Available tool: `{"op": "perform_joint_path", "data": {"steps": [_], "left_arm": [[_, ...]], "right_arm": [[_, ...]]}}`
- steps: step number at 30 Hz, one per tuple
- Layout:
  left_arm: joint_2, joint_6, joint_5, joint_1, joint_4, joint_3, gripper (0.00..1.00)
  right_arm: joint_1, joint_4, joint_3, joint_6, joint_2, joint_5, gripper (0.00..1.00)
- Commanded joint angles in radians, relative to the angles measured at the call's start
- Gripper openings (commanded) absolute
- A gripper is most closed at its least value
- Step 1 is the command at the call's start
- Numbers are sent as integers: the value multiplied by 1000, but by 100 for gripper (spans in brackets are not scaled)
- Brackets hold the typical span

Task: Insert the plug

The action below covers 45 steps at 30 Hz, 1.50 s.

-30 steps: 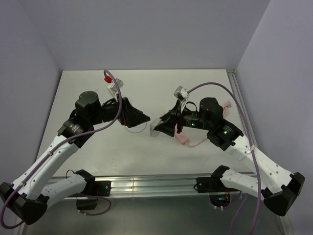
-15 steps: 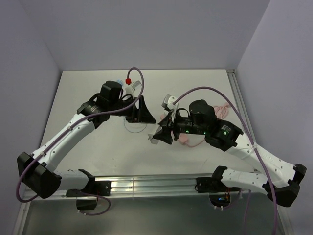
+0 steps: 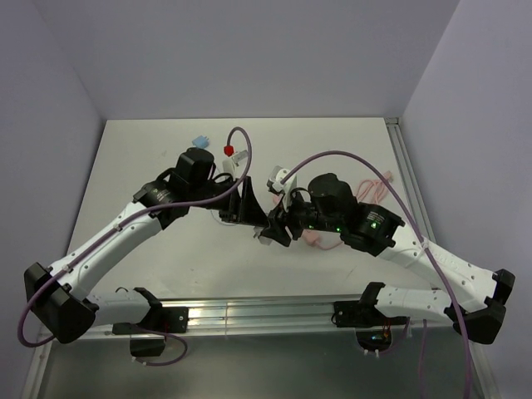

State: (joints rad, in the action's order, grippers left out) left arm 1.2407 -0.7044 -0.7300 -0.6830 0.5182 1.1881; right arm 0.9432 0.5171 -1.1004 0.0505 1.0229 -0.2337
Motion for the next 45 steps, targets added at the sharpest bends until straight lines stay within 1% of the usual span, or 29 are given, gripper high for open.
{"op": "perform_joint_path", "data": {"steps": [1, 8, 12, 14, 17, 19, 22, 23, 24, 25, 26, 27, 28, 29, 30, 31, 32, 33, 35, 37, 38, 39, 40, 41, 42, 43, 45], "left_arm": [[-20, -15, -17, -27, -17, -41, 69], [14, -12, -2, -56, -15, -35, 65], [37, -12, -3, -76, -18, -18, 56], [51, -7, -6, -84, -11, -15, 53], [60, 2, -23, -95, -1, -19, 46], [65, 8, -37, -98, 3, -25, 44], [60, 0, -72, -99, -20, -41, 31], [60, -1, -75, -99, -24, -42, 13], [60, 2, -74, -99, -24, -41, 0], [59, 6, -71, -98, -20, -36, 0], [55, 9, -60, -99, -21, -33, 0], [52, 16, -48, -98, -23, -31, 0], [42, 22, -33, -98, -29, -30, 0], [34, 42, -5, -95, -30, -30, 0], [28, 51, 4, -90, -37, -39, 0], [11, 59, 9, -83, -47, -47, 0], [0, 84, 36, -63, -59, -56, 0], [-24, 104, 61, -53, -63, -67, 0], [-53, 166, 131, -49, -69, -74, 0], [-108, 200, 133, -49, -110, -114, 0], [-127, 232, 133, -49, -145, -128, 0], [-165, 241, 101, -47, -174, -157, 0], [-182, 252, 78, -47, -194, -169, 0], [-197, 267, 45, -47, -216, -182, 0], [-223, 267, 17, -47, -268, -200, 0], [-236, 269, -64, -47, -289, -206, 0], [-268, 266, -139, -47, -364, -226, 0]], "right_arm": [[9, -78, -44, 8, -41, 27, 0], [25, -84, -56, 2, -18, 22, 0], [46, -89, -68, 3, -11, 53, 0], [58, -80, -79, 8, 2, 88, 0], [72, -78, -82, 12, 6, 140, 0], [75, -83, -79, 11, 6, 158, 0], [77, -92, -66, 8, 5, 172, 0], [78, -95, -61, 8, 3, 172, 0], [78, -100, -58, 6, 3, 172, 0], [80, -97, -58, -3, 3, 180, 0], [78, -91, -59, -11, 6, 197, 6], [80, -80, -64, -20, 8, 209, 20], [78, -54, -70, -47, 11, 232, 49], [78, -43, -72, -79, 8, 264, 61], [78, -29, -72, -104, 2, 304, 67], [80, 1, -67, -154, -19, 318, 76], [78, 6, -55, -182, -38, 320, 82], [78, 0, -36, -204, -93, 292, 85], [77, -14, 17, -265, -151, 254, 96], [72, -9, 45, -332, -224, 240, 100], [66, -9, 53, -343, -240, 212, 100], [59, -11, 60, -353, -265, 183, 100], [37, -22, 79, -354, -276, 90, 97], [28, -34, 88, -344, -280, 32, 94], [19, -45, 99, -334, -290, -37, 91], [9, -77, 118, -321, -293, -152, 84], [5, -98, 128, -307, -290, -266, 76]]}}
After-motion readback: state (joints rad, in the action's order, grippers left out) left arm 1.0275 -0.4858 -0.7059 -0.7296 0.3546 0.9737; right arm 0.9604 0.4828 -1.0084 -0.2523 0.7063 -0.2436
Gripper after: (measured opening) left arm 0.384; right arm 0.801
